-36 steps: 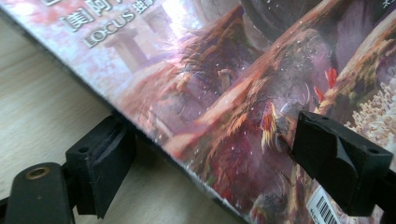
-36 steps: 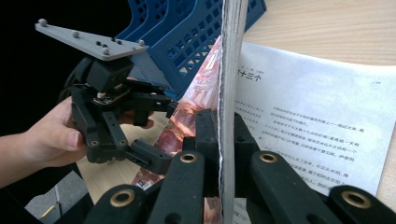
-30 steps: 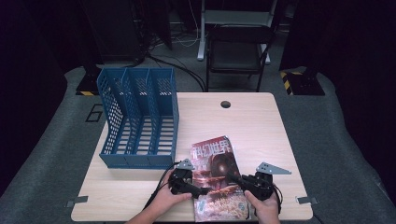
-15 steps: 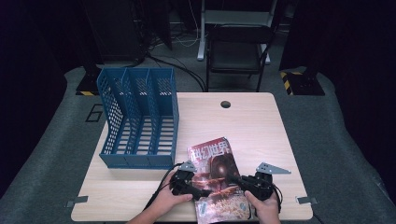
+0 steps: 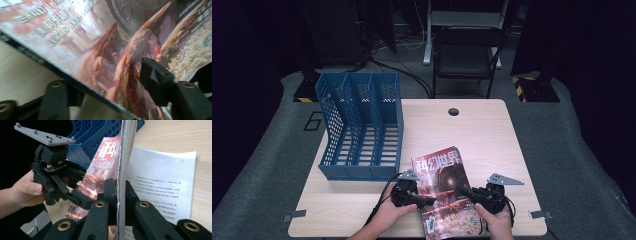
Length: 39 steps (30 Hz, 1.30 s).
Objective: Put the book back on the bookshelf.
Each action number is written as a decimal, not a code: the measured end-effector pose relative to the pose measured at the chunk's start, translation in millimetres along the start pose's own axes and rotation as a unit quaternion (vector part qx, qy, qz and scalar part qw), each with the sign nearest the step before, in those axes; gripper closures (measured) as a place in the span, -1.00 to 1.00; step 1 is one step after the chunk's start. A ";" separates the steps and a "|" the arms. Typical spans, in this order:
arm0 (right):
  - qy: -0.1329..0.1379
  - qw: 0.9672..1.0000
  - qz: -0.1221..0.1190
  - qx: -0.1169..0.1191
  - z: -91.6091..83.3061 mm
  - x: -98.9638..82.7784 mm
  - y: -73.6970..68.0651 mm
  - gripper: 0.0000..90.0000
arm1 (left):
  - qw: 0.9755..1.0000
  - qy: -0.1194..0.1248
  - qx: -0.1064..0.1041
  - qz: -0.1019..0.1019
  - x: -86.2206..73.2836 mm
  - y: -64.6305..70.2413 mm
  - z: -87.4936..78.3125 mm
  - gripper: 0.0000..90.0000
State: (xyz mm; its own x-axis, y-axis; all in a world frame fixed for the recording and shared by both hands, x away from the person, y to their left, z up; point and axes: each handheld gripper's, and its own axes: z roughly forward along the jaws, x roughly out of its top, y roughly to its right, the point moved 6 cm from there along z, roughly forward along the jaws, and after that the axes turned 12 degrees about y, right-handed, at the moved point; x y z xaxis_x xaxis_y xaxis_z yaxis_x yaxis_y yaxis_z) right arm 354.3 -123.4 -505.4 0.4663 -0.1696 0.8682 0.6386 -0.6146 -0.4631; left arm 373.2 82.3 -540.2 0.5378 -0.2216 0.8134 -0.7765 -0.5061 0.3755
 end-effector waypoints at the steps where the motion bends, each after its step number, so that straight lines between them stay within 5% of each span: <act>1: 0.000 1.000 0.000 0.000 -0.2 0.3 0.2 0.90 | 1.000 0.000 -0.001 -0.001 1.9 1.3 -2.3 0.09; 5: 0.005 1.000 -0.001 0.007 -1.5 2.4 0.0 0.89 | 1.000 0.001 0.000 0.017 8.2 4.3 -8.7 0.27; 16: -0.001 1.000 -0.004 0.001 -3.6 7.5 0.6 0.89 | 1.000 0.024 -0.017 -0.003 28.6 9.7 -31.2 0.63; 20: -0.001 1.000 -0.004 0.004 -3.7 8.2 -0.6 0.89 | 1.000 0.023 -0.011 0.016 33.7 12.6 -37.4 0.65; 29: 0.001 0.999 -0.053 -0.003 -2.3 15.4 -12.7 0.90 | 0.998 0.037 0.006 0.056 45.4 16.6 -50.1 0.71; 35: 0.010 0.996 -0.088 -0.015 -3.4 22.2 -18.0 0.91 | 0.995 0.057 0.018 0.085 55.1 22.8 -58.9 0.78; 39: 0.010 0.994 -0.106 -0.024 -3.3 24.8 -21.3 0.92 | 0.990 0.081 0.031 0.110 62.7 24.9 -66.9 0.86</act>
State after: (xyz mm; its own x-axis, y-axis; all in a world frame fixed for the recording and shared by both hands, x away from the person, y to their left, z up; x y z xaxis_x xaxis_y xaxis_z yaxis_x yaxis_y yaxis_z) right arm 350.3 -117.1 -473.4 0.3122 -0.0480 0.9488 0.6913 -0.6735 -0.2616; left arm 365.6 111.5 -450.1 0.2939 -0.1975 0.9352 -0.8445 -0.5120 0.1573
